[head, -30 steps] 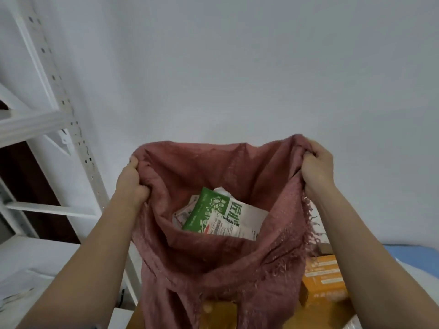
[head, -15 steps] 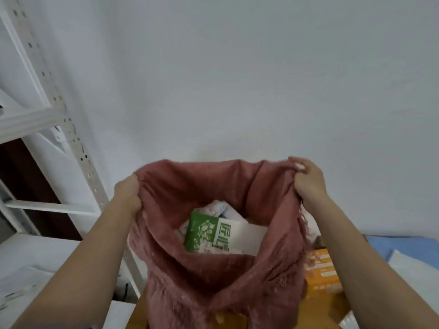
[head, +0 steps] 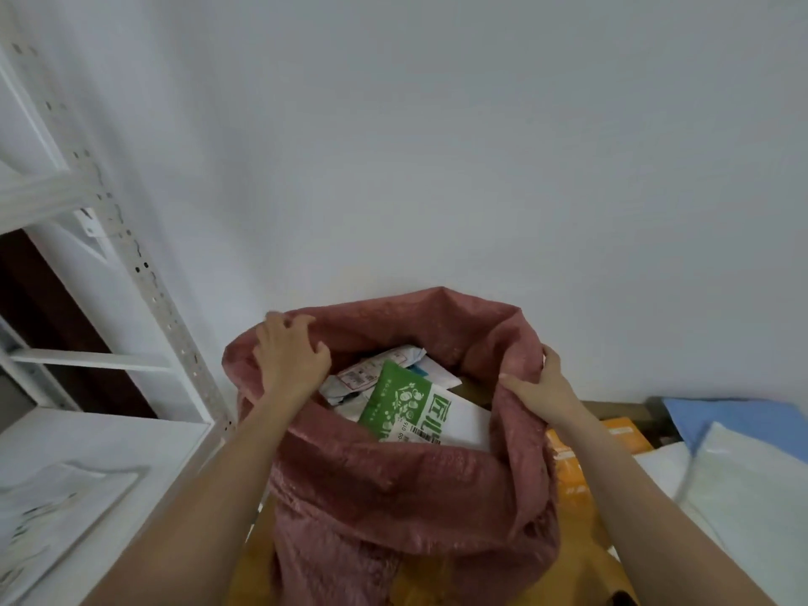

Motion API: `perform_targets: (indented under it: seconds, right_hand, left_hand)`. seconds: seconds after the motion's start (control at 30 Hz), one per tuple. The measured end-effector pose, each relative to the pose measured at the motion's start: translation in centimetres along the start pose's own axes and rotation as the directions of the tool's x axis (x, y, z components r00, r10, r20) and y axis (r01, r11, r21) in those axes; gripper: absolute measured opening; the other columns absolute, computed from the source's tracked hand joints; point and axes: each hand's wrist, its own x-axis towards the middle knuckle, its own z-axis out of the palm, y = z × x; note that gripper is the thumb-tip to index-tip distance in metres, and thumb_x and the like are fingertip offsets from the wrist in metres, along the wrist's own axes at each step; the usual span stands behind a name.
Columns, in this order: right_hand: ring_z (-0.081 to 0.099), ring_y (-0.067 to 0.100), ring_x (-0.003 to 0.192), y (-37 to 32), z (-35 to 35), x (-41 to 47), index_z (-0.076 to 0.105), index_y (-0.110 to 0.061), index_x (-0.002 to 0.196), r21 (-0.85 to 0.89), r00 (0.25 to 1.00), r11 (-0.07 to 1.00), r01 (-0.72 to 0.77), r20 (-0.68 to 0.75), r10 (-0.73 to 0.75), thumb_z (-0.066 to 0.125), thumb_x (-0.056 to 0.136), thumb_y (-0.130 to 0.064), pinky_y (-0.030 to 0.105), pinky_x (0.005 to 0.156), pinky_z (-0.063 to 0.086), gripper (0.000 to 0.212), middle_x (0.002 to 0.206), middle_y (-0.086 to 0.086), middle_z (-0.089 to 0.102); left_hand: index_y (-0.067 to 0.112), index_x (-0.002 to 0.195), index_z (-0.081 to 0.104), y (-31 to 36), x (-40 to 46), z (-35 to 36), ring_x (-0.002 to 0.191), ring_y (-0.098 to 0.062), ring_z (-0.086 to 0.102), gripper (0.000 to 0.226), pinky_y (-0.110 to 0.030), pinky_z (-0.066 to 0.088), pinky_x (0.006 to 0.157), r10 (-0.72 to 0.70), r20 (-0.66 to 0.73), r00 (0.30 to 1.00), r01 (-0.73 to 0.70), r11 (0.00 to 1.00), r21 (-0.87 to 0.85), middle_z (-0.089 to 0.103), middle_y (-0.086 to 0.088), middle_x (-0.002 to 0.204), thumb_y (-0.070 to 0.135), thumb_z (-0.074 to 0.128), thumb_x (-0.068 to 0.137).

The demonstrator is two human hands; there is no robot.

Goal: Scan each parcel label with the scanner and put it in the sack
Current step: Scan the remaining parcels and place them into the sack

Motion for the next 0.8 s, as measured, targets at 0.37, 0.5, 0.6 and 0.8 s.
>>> perform_targets:
  seconds: [0.37, 0.5, 0.6, 0.8]
  right_hand:
    - [0.043, 0.024, 0.133, 5.1, -0.4, -2.4, 0.008, -0.035, 0.154, 0.047, 0.919, 0.977, -0.208, 0.351, 0.179, 0.062, 0.065, -0.080, 0.038, 0.111, 0.037, 0.113, 0.153, -0.002, 0.034]
    - [0.032, 0.024, 0.142, 7.9, -0.2, -2.7, 0.015, -0.036, 0.154, 0.014, 0.875, 0.963, -0.268, 0.421, 0.238, 0.060, 0.060, -0.086, 0.044, 0.116, 0.030, 0.116, 0.159, -0.004, 0.022]
    - [0.027, 0.027, 0.144, 9.1, 0.8, -3.2, 0.015, -0.039, 0.153, 0.008, 0.832, 0.951, -0.310, 0.487, 0.267, 0.062, 0.058, -0.086, 0.048, 0.118, 0.027, 0.116, 0.161, -0.003, 0.016]
    - [0.027, 0.029, 0.143, 9.5, 2.1, -5.3, 0.015, -0.036, 0.154, -0.088, 0.803, 0.970, -0.225, 0.547, 0.236, 0.060, 0.061, -0.085, 0.053, 0.113, 0.031, 0.114, 0.160, -0.002, 0.023]
  left_hand:
    - [0.032, 0.148, 0.036, 5.2, -9.7, 8.0, 0.134, -0.019, 0.041, 0.081, -0.026, 0.038, 0.106, 0.121, 0.929, 0.350, -0.090, 0.991, -0.096, 0.038, 0.005, 0.151, 0.015, 0.076, 0.079]
    - [0.038, 0.150, 0.027, 4.2, -10.9, 8.4, 0.140, -0.019, 0.034, 0.082, -0.023, 0.035, 0.107, 0.050, 0.936, 0.349, -0.085, 0.996, -0.022, 0.029, 0.004, 0.157, -0.002, 0.048, 0.082]
    - [0.041, 0.151, 0.024, 3.2, -11.9, 8.0, 0.143, -0.022, 0.030, 0.084, -0.030, 0.036, 0.111, -0.026, 0.924, 0.381, 0.000, 1.000, 0.028, 0.024, 0.000, 0.159, -0.003, 0.043, 0.082]
    - [0.042, 0.151, 0.023, 1.1, -13.9, 6.1, 0.139, -0.023, 0.037, 0.078, -0.018, 0.040, 0.095, -0.152, 0.899, 0.410, 0.067, 0.988, 0.136, 0.029, -0.005, 0.158, 0.000, 0.036, 0.087]
